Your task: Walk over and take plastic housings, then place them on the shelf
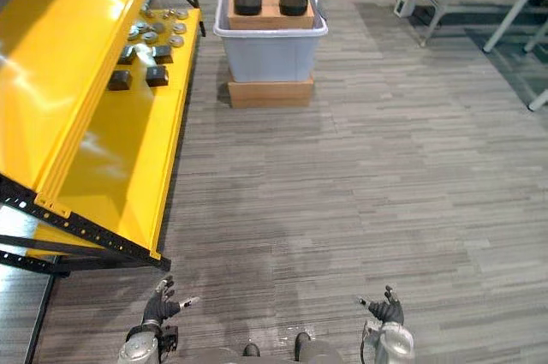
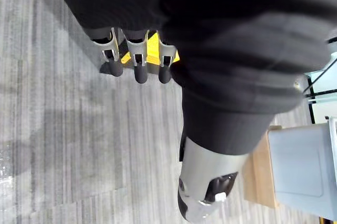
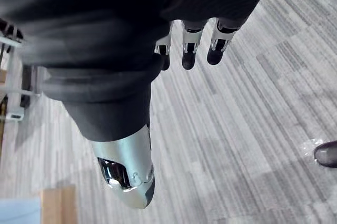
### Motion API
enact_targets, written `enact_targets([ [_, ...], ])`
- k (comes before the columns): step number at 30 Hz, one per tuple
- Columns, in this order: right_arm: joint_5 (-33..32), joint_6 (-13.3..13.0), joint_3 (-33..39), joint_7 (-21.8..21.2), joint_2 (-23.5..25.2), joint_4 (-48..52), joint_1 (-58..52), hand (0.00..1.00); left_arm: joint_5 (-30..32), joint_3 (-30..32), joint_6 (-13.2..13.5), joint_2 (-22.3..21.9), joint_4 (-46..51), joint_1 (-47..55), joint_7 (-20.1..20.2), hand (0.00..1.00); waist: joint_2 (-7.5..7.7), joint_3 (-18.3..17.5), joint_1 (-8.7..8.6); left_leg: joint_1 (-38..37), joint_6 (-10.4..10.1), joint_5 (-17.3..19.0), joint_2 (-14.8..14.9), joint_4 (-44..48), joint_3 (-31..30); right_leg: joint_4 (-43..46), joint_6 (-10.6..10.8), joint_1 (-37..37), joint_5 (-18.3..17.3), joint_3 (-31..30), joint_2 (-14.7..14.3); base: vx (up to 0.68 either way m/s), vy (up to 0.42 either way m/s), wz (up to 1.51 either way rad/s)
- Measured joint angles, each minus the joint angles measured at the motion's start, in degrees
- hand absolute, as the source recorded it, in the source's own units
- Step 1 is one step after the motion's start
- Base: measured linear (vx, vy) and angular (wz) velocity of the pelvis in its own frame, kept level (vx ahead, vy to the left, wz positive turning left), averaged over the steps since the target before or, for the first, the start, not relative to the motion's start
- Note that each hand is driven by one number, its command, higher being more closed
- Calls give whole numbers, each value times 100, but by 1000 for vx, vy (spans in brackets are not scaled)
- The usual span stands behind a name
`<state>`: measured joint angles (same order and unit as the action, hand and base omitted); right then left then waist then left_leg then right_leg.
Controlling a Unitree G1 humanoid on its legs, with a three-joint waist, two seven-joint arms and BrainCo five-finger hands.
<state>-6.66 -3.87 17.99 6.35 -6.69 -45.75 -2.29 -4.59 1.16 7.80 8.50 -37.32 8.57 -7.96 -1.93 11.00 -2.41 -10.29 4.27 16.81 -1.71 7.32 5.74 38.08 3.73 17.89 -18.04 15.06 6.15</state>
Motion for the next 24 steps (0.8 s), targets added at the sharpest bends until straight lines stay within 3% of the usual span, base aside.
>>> enact_targets([
  [1, -1, -3, -15, 9, -78, 1, 39, 0, -44, -18, 1, 22, 0, -135, -32, 0, -129, 137, -11, -136, -81, 46, 91, -56, -40, -305, -52, 223, 39, 186, -39, 353, -13, 25],
  [3, -1, -3, -36, 29, -192, 38, 75, 0, -112, -46, 10, 2, 0, -311, -98, 0, -127, 217, -80, -296, -226, 127, 277, -90, -106, -978, -127, 596, 469, 203, -169, 484, -54, 33],
  [4, 1, -2, -84, 41, -224, 163, 59, 0, -126, -44, 19, 5, -1, -360, -111, 0, -132, 272, -136, -413, -420, 222, 362, -87, -118, -1560, -185, 769, 994, 145, -298, 621, -119, 29],
  [5, 9, -11, -112, 53, -217, 300, 21, 0, -122, -38, 20, 39, -15, -322, -122, 0, -42, 257, -169, -560, -611, 331, 365, -84, -121, -2011, -344, 844, 1556, -12, -336, 457, -97, 31],
  [6, 12, -13, -107, 68, -228, 368, -24, 0, -122, -30, 19, 37, -35, -307, -121, 0, -31, 262, -202, -672, -721, 396, 390, -56, -158, -1906, -541, 845, 1987, -89, -292, 497, -136, 26],
  [7, 26, -10, -95, 95, -285, 426, -33, 0, -122, -41, 18, -53, -41, -273, -116, 0, -145, 273, -257, -707, -805, 409, 561, 159, -239, -1347, -722, 955, 1877, 28, -297, 503, -177, 39],
  [8, 46, -11, -97, 89, -264, 453, 8, 0, -123, -47, 25, -75, -43, -289, -107, 0, -122, 267, -324, -514, -1120, 213, 585, 741, -294, -945, -775, 964, 1423, 96, -202, 767, -280, 34],
  [9, 54, -14, -100, 86, -270, 468, 7, 0, -124, -50, 26, -108, -43, -294, -99, 0, -123, 267, -343, -372, -1183, 13, 607, 1121, -238, -836, -764, 887, 1258, 109, -196, 802, -320, 34],
  [10, 55, -15, -114, 82, -274, 478, -7, 0, -127, -45, 29, -170, -46, -269, -95, 0, -146, 283, -326, -67, -1161, -549, 680, 2090, -207, -839, -784, 550, 988, 150, -210, 810, -308, 27],
  [11, 55, -17, -250, 83, -287, 478, -36, 0, -128, -41, 30, -201, -50, -201, -87, 0, -177, 321, -324, 347, -1245, -1560, 851, 3344, -209, -1124, -795, -6, 799, 201, -295, 667, -246, 24],
  [12, 55, -22, -333, 84, -295, 473, -43, 0, -128, -39, 34, -211, -48, -162, -83, 0, -158, 357, -304, 553, -1261, -1609, 1025, 4008, -186, -1299, -824, -298, 754, 213, -377, 626, -213, 11],
  [13, 52, -32, -493, 89, -259, 442, -8, 0, -138, 3, 33, -211, -62, -89, -82, 0, -176, 375, -279, 1017, -932, -1328, 1340, 5165, 66, -1674, -887, -903, 708, 195, -558, 584, -181, -10],
  [14, 48, -48, -561, 89, -191, 436, 1, 0, -139, 73, 29, -221, -101, -57, -81, 0, -58, 441, -173, 1403, -624, -997, 1460, 5744, 281, -2133, -878, -1498, 675, 114, -622, 563, -168, -17],
  [17, 45, -80, -550, 96, -186, 396, 4, 0, -151, 87, 27, -258, -125, -48, -82, 0, 127, 520, 25, 2286, -559, -490, 1283, 5235, 547, -2886, -849, -2357, 687, -58, -589, 453, -98, -24],
  [19, 43, -80, -552, 101, -228, 374, 133, 0, -156, 85, 18, -318, -121, 69, -82, 0, 170, 562, 177, 3010, -599, -359, 905, 3514, 490, -3242, -647, -2831, 573, -283, -470, 495, 19, -53],
  [20, 43, -83, -542, 102, -231, 362, 147, 0, -156, 87, 16, -337, -121, 108, -83, 0, 184, 570, 188, 3100, -702, -452, 743, 2861, 409, -3308, -584, -2949, 533, -345, -412, 654, 136, -65],
  [21, 45, -110, -466, 112, -248, 212, 176, 0, -156, 88, 9, -429, -118, 203, -92, 0, 103, 532, 227, 3076, -957, -861, 517, 1162, 140, -3524, -490, -3198, 468, -495, -402, 559, 160, -66],
  [22, 48, -116, -460, 124, -273, 106, 172, 0, -156, 79, 6, -470, -124, 218, -95, 0, 20, 505, 309, 3164, -1024, -1194, 535, 737, 4, -3636, -383, -3354, 356, -630, -434, 699, 241, -88],
  [23, 49, -103, -491, 126, -260, -56, 180, 0, -162, 80, -4, -491, -136, 220, -103, 0, -5, 482, 371, 3166, -871, -1721, 511, 992, -46, -3648, -317, -3516, 248, -803, -440, 486, 204, -63],
  [24, 55, -83, -560, 118, -208, -79, 186, 0, -160, 79, -10, -492, -143, 180, -104, 0, 63, 443, 360, 3173, -589, -1840, 408, 1144, -92, -3604, -316, -3577, 246, -871, -323, 626, 238, -22],
])
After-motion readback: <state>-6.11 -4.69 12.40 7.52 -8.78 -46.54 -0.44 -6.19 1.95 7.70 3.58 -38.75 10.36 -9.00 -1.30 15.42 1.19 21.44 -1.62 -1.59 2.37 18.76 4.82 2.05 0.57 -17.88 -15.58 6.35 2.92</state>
